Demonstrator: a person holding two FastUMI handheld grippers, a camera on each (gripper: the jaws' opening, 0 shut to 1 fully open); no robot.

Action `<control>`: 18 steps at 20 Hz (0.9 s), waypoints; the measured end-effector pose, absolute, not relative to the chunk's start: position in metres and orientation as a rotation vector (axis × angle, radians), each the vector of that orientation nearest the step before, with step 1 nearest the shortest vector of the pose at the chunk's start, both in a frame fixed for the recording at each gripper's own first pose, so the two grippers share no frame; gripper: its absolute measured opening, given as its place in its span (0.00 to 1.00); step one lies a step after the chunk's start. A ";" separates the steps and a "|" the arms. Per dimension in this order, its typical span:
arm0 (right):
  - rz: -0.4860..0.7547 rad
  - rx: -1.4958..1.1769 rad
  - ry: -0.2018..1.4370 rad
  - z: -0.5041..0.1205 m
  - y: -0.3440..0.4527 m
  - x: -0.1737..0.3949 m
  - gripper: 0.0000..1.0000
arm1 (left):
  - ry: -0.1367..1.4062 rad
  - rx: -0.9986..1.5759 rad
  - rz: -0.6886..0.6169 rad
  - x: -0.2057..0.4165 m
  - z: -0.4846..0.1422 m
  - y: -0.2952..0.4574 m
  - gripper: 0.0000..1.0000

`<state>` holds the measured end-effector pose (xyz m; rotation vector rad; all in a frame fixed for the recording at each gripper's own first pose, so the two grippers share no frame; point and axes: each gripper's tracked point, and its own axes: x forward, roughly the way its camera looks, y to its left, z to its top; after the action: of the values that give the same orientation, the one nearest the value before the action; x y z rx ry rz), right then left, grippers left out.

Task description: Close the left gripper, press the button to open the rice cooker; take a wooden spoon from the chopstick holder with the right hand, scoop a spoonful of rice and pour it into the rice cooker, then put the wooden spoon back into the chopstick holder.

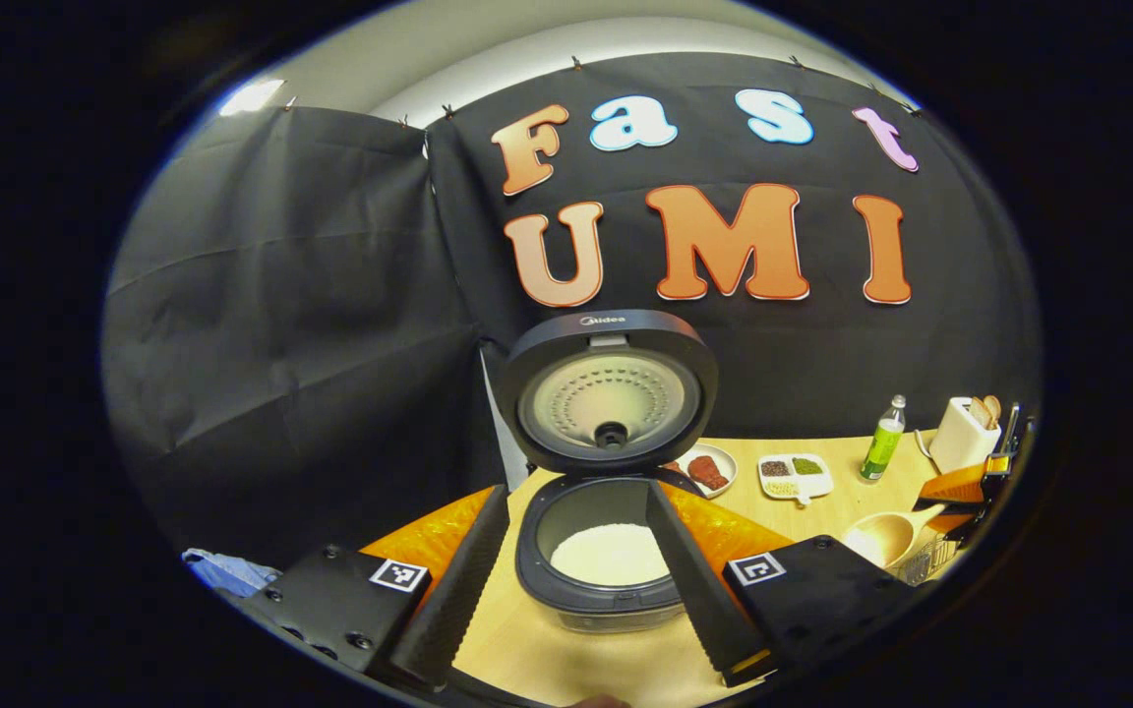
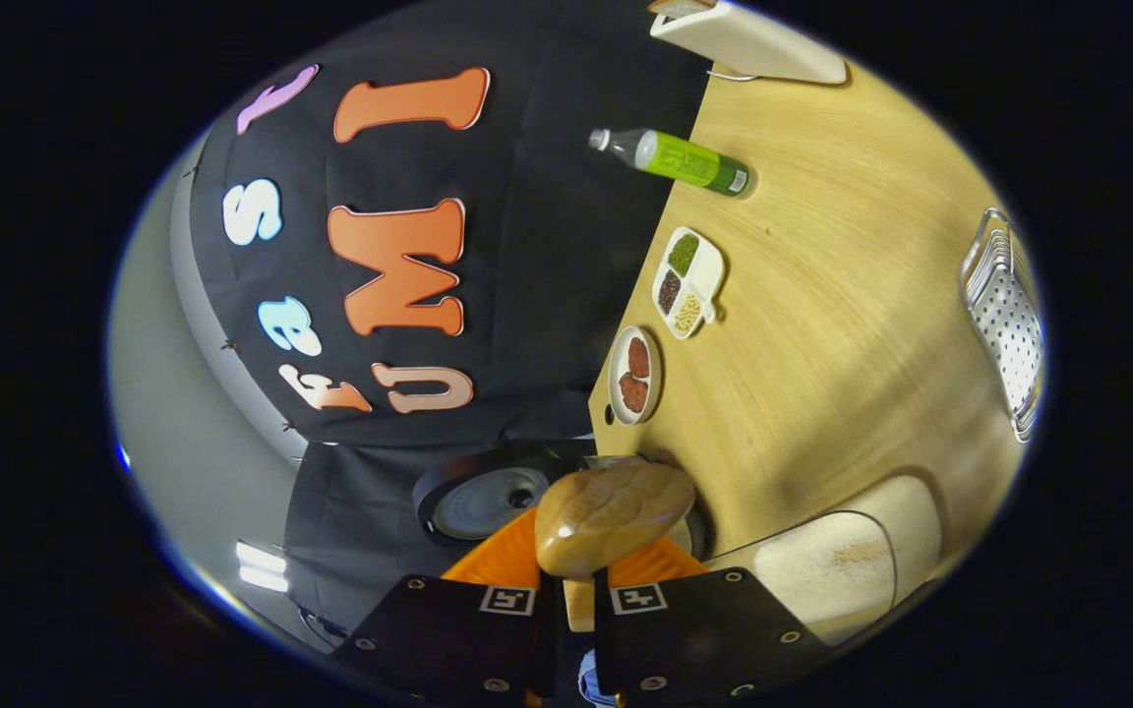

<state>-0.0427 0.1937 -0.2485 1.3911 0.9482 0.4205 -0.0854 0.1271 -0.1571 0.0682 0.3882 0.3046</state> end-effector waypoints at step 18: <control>0.606 1.242 0.947 -0.203 0.342 0.017 0.13 | 0.386 0.100 0.475 -0.143 -0.156 0.199 0.95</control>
<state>0.0175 0.3418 -0.2028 1.2420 0.9472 0.6061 -0.1428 0.1992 -0.1562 0.1001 0.3859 0.4750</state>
